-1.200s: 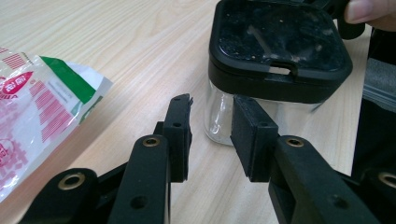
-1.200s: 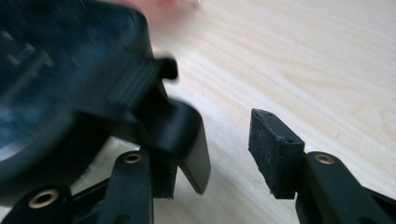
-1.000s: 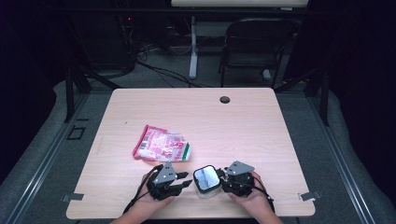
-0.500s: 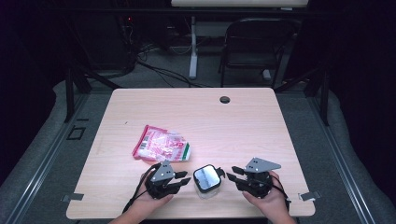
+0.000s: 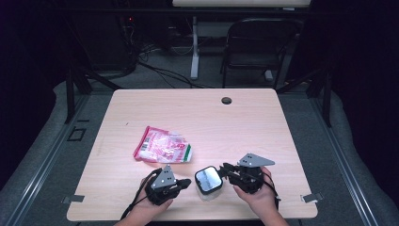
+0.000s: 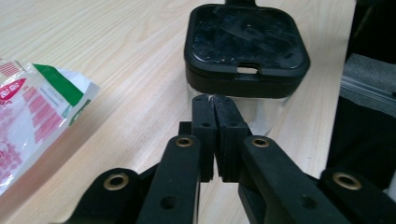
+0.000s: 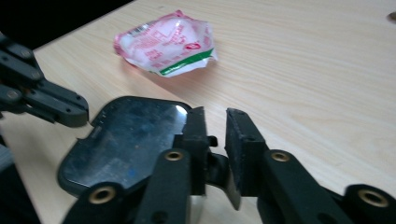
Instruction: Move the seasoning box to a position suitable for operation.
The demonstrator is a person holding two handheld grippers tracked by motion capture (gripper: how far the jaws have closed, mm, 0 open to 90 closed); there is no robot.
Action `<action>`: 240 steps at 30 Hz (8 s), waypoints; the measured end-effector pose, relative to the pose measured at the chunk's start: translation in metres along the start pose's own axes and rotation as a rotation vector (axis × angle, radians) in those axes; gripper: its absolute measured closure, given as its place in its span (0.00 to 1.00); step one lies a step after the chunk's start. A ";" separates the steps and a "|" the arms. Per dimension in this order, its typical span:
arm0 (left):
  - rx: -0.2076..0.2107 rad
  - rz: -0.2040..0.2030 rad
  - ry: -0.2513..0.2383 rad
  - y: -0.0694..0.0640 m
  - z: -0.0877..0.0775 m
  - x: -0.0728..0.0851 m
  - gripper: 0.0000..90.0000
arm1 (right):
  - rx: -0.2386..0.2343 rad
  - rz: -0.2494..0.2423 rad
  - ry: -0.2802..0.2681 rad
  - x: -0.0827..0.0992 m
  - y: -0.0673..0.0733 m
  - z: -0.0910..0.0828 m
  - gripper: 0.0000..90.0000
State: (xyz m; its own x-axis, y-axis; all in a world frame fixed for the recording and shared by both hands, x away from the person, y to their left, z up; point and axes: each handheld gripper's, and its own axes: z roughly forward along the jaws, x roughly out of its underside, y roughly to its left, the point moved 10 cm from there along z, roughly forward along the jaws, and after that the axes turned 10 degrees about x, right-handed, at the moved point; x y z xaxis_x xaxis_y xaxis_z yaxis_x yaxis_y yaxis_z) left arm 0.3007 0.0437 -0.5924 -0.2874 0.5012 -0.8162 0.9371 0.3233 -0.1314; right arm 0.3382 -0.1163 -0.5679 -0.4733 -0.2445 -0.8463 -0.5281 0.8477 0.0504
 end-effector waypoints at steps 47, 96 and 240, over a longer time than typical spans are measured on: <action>0.116 0.052 -0.013 -0.022 0.014 -0.024 1.00 | -0.074 0.011 -0.103 0.001 0.007 -0.019 0.61; 0.064 0.037 -0.011 0.001 0.017 -0.032 0.98 | 0.009 -0.132 -0.103 0.014 0.029 -0.022 0.69; -0.273 -0.110 -0.040 0.069 -0.046 0.032 0.61 | -0.129 0.102 -0.058 -0.015 -0.035 0.029 0.84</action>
State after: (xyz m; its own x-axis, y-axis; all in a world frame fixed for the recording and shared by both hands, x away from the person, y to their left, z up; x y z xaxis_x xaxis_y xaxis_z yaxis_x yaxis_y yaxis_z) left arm 0.3467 0.1192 -0.6016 -0.3711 0.4206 -0.8279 0.8113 0.5806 -0.0687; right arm 0.3836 -0.1288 -0.5725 -0.4897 -0.1291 -0.8623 -0.5671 0.7984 0.2025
